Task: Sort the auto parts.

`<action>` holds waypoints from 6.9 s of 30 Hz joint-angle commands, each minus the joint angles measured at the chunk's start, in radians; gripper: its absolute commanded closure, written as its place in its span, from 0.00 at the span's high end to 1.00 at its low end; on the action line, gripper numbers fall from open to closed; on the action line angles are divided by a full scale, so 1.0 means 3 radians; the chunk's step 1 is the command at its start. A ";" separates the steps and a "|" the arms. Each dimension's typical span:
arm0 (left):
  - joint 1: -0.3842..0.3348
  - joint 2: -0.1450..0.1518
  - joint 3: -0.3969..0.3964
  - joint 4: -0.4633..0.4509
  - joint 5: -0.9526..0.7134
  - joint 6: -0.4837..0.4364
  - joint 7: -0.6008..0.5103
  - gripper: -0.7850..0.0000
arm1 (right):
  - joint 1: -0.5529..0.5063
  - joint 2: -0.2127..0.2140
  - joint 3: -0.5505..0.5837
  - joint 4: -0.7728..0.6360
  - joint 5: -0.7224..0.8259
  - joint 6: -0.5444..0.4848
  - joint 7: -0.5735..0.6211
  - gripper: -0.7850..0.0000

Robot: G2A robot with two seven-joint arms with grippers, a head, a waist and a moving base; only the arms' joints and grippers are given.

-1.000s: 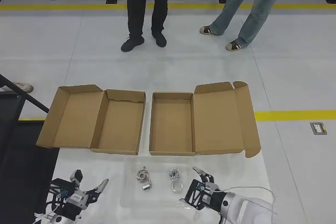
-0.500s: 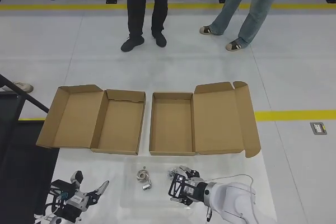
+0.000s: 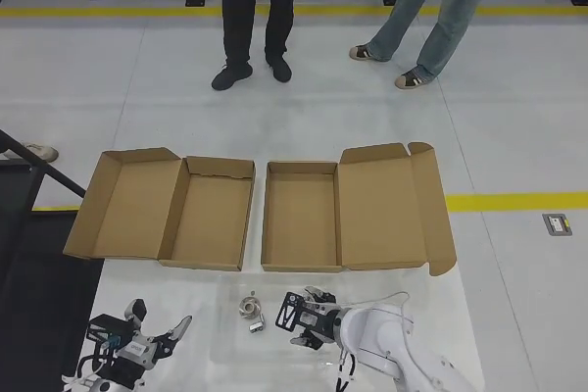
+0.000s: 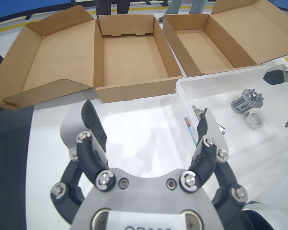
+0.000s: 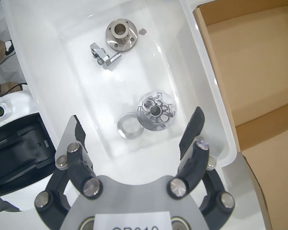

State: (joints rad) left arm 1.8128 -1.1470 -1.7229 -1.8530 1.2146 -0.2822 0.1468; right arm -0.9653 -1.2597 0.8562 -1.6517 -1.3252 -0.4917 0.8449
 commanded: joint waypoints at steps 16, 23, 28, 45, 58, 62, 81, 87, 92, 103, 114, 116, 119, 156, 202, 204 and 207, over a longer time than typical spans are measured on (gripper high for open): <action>0.0000 0.0000 0.0000 0.0000 -0.0001 -0.0001 -0.0001 1.00 | 0.0297 -0.0136 -0.0265 0.0266 -0.0084 0.0321 0.0425 0.98; 0.0000 0.0000 0.0000 0.0000 -0.0001 -0.0001 -0.0001 1.00 | 0.0425 -0.0200 -0.0356 0.0439 -0.0055 0.0356 0.0461 0.93; 0.0000 0.0000 0.0000 0.0000 -0.0001 -0.0001 -0.0001 1.00 | 0.0537 -0.0254 -0.0418 0.0605 -0.0031 0.0395 0.0511 0.88; 0.0000 0.0000 0.0000 0.0000 -0.0001 -0.0001 -0.0001 1.00 | 0.0671 -0.0363 -0.0487 0.0872 0.0077 0.0349 0.0472 0.00; 0.0000 0.0000 0.0000 0.0000 -0.0001 -0.0001 -0.0001 1.00 | 0.0206 -0.0201 -0.0020 0.0037 0.0068 0.0024 -0.0040 0.00; 0.0000 0.0000 0.0000 0.0000 -0.0001 -0.0001 -0.0001 1.00 | 0.0069 -0.0158 0.0135 -0.0102 0.0084 -0.0053 -0.0283 0.00; 0.0000 0.0000 0.0000 0.0000 -0.0001 -0.0001 -0.0001 1.00 | -0.0048 -0.0127 0.0681 0.0187 0.0865 -0.0479 -0.2181 0.00; 0.0000 0.0000 0.0000 0.0000 -0.0001 -0.0001 -0.0001 1.00 | 0.0096 -0.0121 0.0814 0.0737 0.1211 -0.1461 -0.3215 0.00; 0.0000 0.0000 0.0000 0.0000 -0.0001 -0.0001 -0.0001 1.00 | 0.0280 -0.0124 0.0664 0.1059 0.1235 -0.1735 -0.3769 0.00; 0.0000 0.0000 0.0000 0.0000 -0.0001 -0.0001 -0.0001 1.00 | 0.0896 -0.0164 0.0517 0.1737 0.1160 -0.1128 -0.3365 0.00; 0.0000 0.0000 0.0000 0.0000 -0.0001 -0.0001 -0.0001 1.00 | 0.1637 -0.0456 0.0072 0.2567 0.1462 -0.0171 -0.2646 0.00; 0.0000 0.0000 0.0000 0.0000 -0.0001 -0.0001 -0.0001 1.00 | 0.1719 -0.0506 0.0004 0.2695 0.1495 -0.0136 -0.2619 0.00; 0.0000 0.0000 0.0000 0.0000 -0.0001 -0.0001 -0.0001 1.00 | 0.1719 -0.0506 0.0004 0.2695 0.1495 -0.0136 -0.2619 0.00; 0.0000 0.0000 0.0000 0.0000 -0.0001 -0.0001 -0.0001 1.00 | 0.2517 -0.1308 -0.0652 0.4325 0.1688 0.1099 -0.1696 0.00; 0.0000 0.0000 0.0000 0.0000 -0.0001 -0.0001 -0.0001 1.00 | 0.2182 -0.1156 -0.0696 0.3953 0.0780 -0.0283 -0.3247 1.00; 0.0000 0.0000 0.0000 0.0000 -0.0001 -0.0001 -0.0001 1.00 | 0.2099 -0.1086 -0.0648 0.3719 0.0700 -0.0268 -0.3215 1.00; 0.0000 0.0000 0.0000 0.0000 -0.0001 -0.0001 -0.0001 1.00 | 0.1925 -0.0963 -0.0535 0.3299 0.0583 -0.0268 -0.3163 1.00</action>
State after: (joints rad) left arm 1.8127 -1.1469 -1.7229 -1.8530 1.2144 -0.2826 0.1466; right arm -0.3656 -1.5635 0.6808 -0.6049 -1.1374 -0.5733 -0.1099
